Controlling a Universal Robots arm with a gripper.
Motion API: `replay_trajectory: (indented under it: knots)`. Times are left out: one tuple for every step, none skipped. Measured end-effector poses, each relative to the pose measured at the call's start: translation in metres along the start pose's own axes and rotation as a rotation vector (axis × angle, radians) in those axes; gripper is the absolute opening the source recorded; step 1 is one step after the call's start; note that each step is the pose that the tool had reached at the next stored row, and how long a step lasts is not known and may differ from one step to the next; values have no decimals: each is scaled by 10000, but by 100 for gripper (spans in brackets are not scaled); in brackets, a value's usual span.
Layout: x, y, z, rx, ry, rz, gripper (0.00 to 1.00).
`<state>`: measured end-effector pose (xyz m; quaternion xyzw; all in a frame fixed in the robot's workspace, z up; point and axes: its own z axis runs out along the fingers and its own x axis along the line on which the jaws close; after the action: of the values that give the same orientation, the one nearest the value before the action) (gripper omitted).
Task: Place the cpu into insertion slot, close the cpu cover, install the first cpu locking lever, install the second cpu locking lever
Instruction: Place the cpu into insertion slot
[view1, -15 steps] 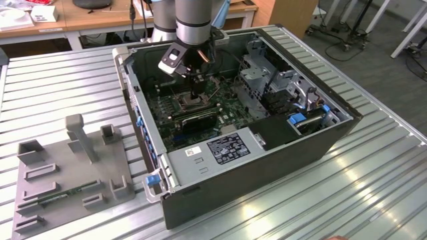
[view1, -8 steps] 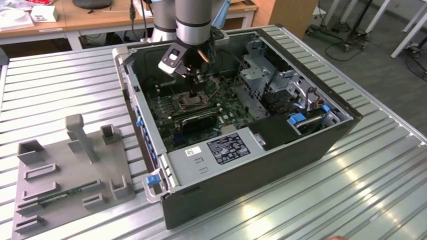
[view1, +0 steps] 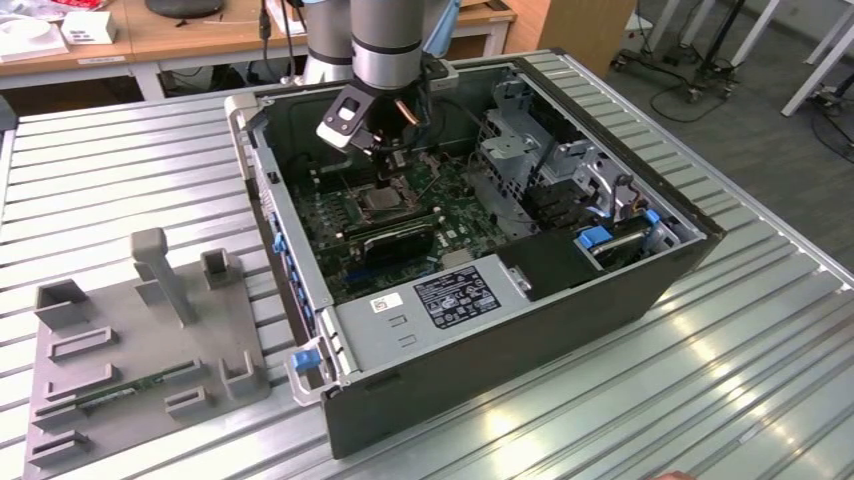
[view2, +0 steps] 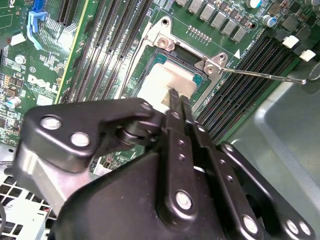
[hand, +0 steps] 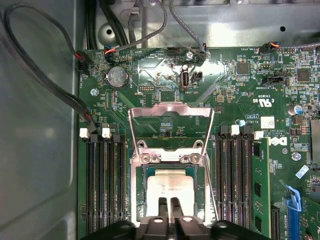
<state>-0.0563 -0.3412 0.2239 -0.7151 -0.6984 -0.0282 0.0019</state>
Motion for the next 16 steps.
replay_trajectory:
  knots:
    - [0,0,0,-1,1,1,18]
    - [0,0,0,0,1,0,11]
    - [0,0,0,-1,1,0,11]
    - [0,1,0,-1,0,0,11]
    - [0,1,0,0,0,0,11]
    - [0,1,0,0,0,0,11]
    - [0,1,0,0,0,0,11]
    - [0,1,0,-1,0,0,11]
    - [0,1,0,0,0,0,11]
    - [0,1,0,-1,1,0,11]
    - [0,3,0,0,1,-1,11]
    - [0,6,0,0,0,-1,11]
    - [0,10,0,0,0,-1,11]
    - [1,14,1,0,0,0,11]
    - [0,19,1,0,0,0,11]
    - [1,26,1,0,-1,0,11]
